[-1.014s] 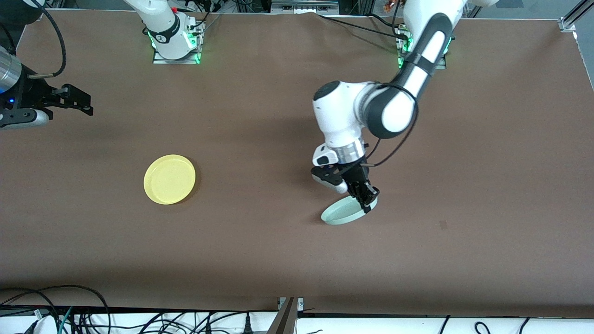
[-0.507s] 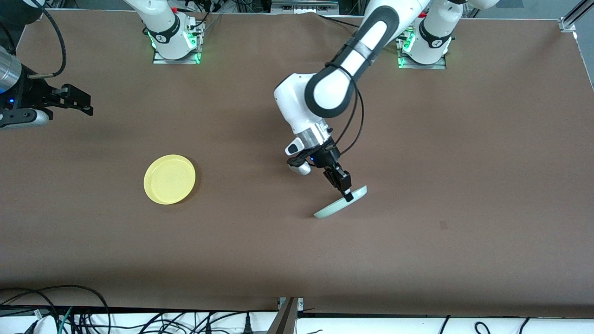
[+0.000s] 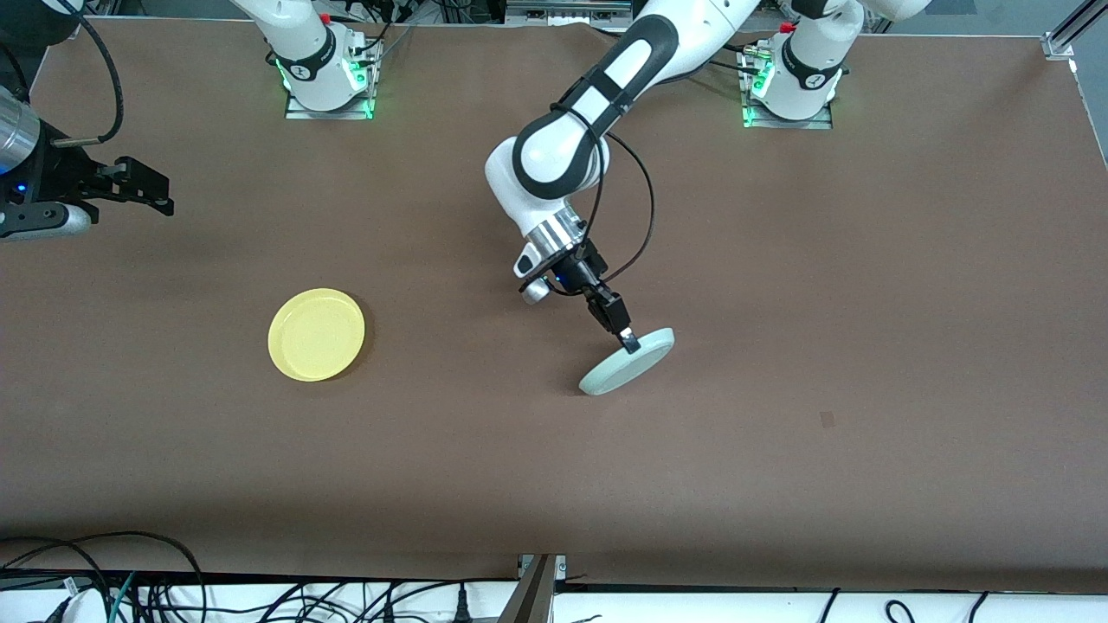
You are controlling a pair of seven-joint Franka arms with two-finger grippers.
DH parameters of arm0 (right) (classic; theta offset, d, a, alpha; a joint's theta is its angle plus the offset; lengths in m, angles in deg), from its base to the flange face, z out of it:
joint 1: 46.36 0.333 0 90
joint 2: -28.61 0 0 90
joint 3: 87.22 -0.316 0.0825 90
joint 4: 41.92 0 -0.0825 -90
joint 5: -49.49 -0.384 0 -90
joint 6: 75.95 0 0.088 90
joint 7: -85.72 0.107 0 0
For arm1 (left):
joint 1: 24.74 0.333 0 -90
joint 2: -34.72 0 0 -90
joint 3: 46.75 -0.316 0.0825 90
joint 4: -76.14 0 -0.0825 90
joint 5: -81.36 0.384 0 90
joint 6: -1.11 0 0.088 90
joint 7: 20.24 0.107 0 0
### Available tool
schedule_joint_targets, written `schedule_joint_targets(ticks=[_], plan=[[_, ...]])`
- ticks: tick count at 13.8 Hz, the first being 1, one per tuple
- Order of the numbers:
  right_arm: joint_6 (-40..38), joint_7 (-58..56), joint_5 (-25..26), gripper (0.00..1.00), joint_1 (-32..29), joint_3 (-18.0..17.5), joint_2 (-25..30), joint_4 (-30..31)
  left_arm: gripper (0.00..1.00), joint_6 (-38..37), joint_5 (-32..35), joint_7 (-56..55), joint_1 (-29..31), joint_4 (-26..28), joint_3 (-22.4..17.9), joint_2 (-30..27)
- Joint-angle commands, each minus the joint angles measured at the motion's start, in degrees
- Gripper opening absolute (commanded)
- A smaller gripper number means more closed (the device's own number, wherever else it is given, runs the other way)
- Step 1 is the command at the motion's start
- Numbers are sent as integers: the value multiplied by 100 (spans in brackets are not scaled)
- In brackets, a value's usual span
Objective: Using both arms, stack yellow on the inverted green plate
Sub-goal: 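Lift the green plate with the left gripper and flip it over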
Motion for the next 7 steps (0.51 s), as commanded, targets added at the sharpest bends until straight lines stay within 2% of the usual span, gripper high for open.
schedule_joint_targets(ticks=[1,7], plan=[[-98,8,72,100,-6,7,20,-69,0,-396,154,-141,-232,-889,-85,670],[-98,8,63,100,-24,15,11,-69,0,-696,84,-755,-574,-1015,-59,1024]])
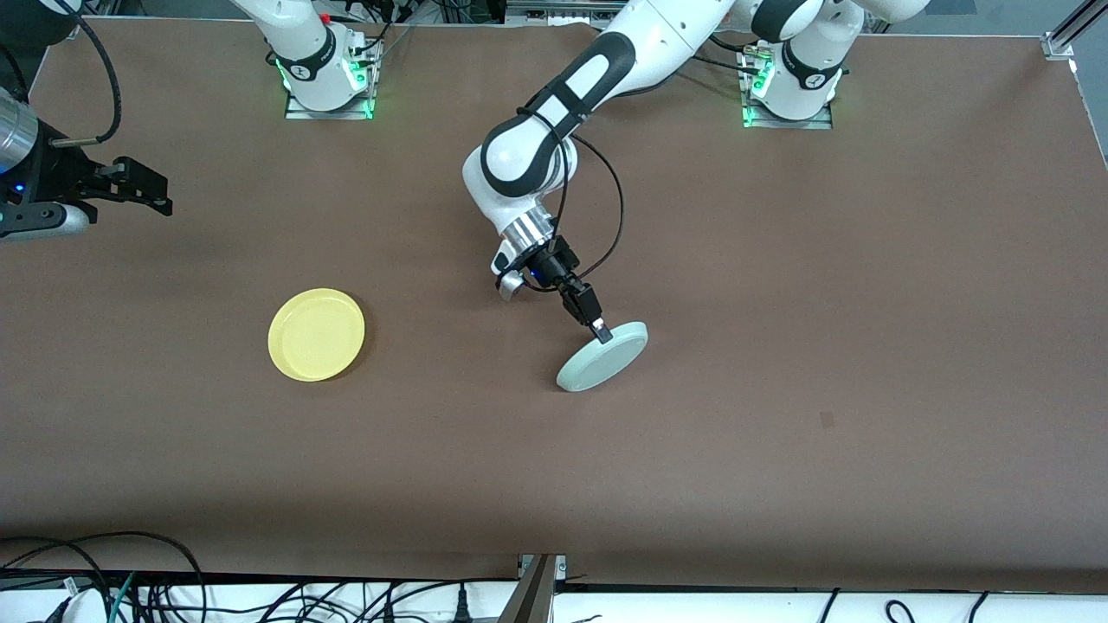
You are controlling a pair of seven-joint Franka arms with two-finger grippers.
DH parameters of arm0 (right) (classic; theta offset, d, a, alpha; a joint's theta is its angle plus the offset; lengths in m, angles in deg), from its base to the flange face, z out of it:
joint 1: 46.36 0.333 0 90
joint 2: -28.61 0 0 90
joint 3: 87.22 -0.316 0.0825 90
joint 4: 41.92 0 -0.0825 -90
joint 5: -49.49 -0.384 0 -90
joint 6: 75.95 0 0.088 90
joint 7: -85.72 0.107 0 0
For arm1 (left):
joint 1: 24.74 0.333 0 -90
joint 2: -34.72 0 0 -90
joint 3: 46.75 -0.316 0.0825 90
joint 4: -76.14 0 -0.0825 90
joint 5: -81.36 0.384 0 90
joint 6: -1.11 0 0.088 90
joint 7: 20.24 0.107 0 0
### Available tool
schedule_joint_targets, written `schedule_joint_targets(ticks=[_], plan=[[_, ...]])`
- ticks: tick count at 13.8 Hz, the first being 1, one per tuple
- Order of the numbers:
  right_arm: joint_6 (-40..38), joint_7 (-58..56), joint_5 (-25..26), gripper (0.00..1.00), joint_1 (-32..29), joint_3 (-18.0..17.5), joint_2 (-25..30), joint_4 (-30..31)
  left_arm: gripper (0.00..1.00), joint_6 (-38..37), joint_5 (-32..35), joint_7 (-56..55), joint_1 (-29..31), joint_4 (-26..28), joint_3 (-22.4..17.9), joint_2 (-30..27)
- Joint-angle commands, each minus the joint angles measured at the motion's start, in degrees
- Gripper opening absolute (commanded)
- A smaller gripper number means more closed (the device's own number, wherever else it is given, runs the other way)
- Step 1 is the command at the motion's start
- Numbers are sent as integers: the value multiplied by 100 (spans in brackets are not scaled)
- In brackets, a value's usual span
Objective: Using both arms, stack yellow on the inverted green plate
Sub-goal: 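Lift the green plate with the left gripper and flip it over, then set the inverted green plate down while the right gripper reaches the yellow plate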
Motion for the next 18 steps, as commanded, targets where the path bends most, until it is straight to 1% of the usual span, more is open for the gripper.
schedule_joint_targets(ticks=[1,2,3,4,6,7,8,9,12,16,18], plan=[[-94,8,63,100,-20,-3,12,-69,0,-99,16,-310,-184,-234,22,242],[-94,8,63,100,-20,5,12,-69,0,-134,-62,-407,-184,-242,127,251],[-94,8,63,100,-20,-3,12,-69,4,-134,-263,-443,-184,-260,241,251],[-94,17,63,100,-20,5,12,-69,19,-134,-491,-443,-184,-303,320,234],[-94,8,63,100,-29,5,12,-69,25,-134,-975,-443,-158,-452,549,225],[-94,17,63,100,-29,5,12,-69,46,-100,-1212,-539,-158,-462,567,216],[-94,17,63,100,-29,5,12,-69,58,-56,-1475,-749,-158,-479,576,207],[-94,8,63,100,-29,5,3,-69,64,49,-1739,-1003,-141,-514,680,198],[-94,8,63,100,-38,5,3,-69,100,278,-2328,-1278,-79,-558,804,172],[-94,0,63,100,-38,5,3,-69,100,427,-3120,-1883,-9,-874,971,146],[-59,17,72,100,-64,14,-6,-69,100,498,-3288,-1833,236,-875,980,-55]])
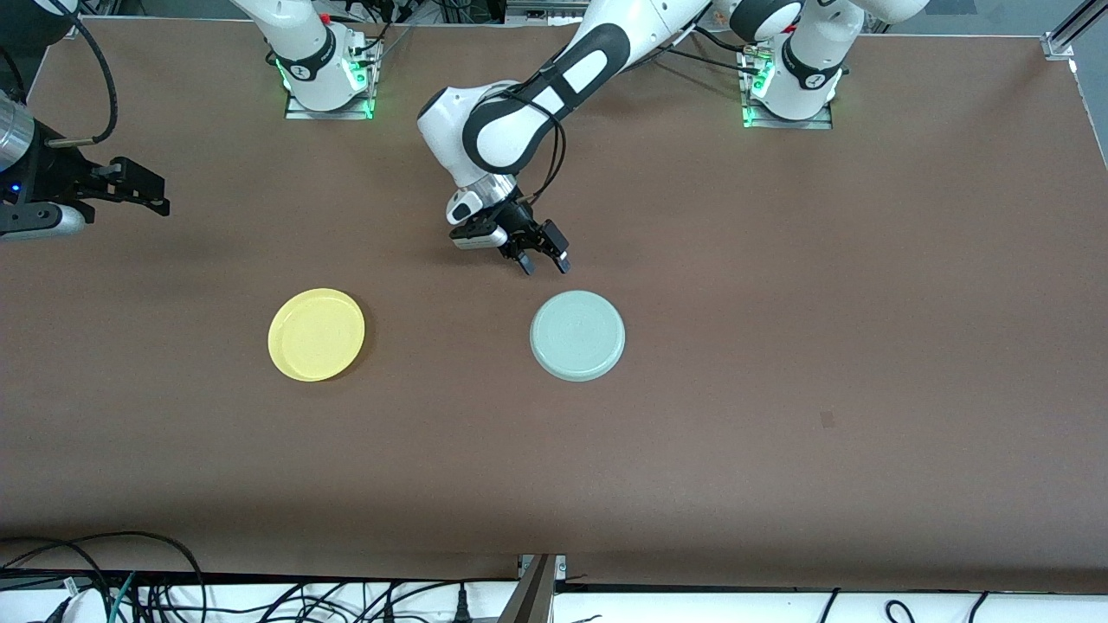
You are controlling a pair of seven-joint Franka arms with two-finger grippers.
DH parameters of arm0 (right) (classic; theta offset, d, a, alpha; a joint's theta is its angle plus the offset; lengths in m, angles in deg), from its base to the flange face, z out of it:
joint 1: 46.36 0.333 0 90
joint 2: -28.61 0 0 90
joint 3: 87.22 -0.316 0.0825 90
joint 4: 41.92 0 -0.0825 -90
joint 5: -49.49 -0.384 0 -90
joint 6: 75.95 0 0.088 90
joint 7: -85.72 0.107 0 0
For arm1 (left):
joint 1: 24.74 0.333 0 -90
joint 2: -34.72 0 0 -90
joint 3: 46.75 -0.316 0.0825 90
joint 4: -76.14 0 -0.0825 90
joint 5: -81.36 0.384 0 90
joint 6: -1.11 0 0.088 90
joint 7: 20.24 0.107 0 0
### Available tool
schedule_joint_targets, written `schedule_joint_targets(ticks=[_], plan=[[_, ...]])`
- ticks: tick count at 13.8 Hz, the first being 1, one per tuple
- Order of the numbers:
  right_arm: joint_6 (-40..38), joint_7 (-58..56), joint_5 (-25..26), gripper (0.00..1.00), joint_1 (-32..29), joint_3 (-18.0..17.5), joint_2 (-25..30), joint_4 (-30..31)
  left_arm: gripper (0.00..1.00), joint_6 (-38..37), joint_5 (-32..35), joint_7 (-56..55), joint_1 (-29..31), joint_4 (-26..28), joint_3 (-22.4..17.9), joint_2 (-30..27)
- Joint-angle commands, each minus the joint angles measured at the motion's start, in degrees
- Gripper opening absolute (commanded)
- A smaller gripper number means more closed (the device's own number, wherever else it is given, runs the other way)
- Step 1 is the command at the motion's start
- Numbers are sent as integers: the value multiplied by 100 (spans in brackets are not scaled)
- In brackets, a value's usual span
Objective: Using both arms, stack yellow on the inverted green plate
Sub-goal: 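Set the inverted green plate down while the right gripper reaches the yellow plate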
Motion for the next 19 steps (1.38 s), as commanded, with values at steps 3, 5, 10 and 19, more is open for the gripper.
schedule_joint_targets(ticks=[3,5,10,19], plan=[[3,34,-50,100,-296,16,-276,-60,100,48,-816,939,958,26,97,-825],[143,25,-357,100,-472,34,-653,-60,100,48,-1466,1985,1563,122,54,-1404],[1493,25,-736,100,-781,43,-1524,272,100,83,-2521,2983,3172,605,36,-2504],[5048,-62,-1756,83,-772,-255,-2509,2207,100,-179,-4736,5082,5170,1556,-796,-3938]])
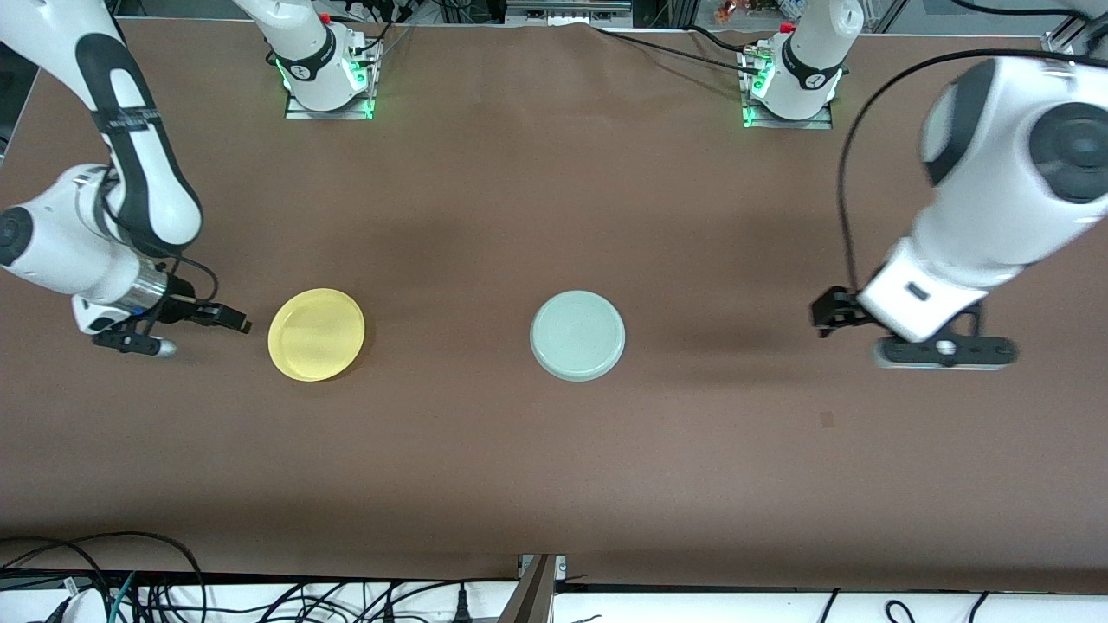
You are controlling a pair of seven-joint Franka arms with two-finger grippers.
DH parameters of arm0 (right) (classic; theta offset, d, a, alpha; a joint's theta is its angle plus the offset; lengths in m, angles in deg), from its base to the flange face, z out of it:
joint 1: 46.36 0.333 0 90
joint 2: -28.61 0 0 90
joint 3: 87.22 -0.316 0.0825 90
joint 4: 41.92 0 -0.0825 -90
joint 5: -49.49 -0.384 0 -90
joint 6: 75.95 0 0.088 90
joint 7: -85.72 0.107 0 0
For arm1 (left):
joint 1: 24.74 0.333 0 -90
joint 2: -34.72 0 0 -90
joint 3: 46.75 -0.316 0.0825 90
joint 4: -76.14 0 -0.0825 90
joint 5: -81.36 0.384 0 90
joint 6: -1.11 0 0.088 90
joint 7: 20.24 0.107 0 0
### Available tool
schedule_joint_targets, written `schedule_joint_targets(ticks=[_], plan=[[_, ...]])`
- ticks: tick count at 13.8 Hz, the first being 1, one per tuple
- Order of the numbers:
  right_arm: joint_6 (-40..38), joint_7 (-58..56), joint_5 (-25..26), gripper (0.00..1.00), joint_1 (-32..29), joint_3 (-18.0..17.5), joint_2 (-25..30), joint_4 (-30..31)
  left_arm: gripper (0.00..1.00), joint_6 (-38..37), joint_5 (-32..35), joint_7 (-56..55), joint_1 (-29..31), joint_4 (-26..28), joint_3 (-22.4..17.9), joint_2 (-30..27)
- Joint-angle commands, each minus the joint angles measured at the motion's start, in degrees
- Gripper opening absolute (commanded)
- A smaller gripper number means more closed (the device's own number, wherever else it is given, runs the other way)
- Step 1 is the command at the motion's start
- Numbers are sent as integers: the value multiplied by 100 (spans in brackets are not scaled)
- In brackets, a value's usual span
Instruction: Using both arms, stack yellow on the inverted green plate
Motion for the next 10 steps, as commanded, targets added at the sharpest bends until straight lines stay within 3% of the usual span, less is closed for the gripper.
schedule_joint_targets(ticks=[1,4,6,8,10], plan=[[275,-200,-145,80,-25,-199,-372,-15,100,-309,-686,611,39,413,-680,-397],[688,-403,-154,55,-25,-243,-654,-24,100,-671,-838,912,39,413,-1113,-485],[698,-360,-206,24,-16,-287,-699,-51,100,-785,-847,929,82,413,-1210,-530],[689,-316,-233,0,-7,-296,-699,-68,100,-794,-856,1025,83,395,-1281,-503],[610,-333,-233,0,-7,-374,-629,-86,100,-794,-847,1035,83,343,-1290,-433]])
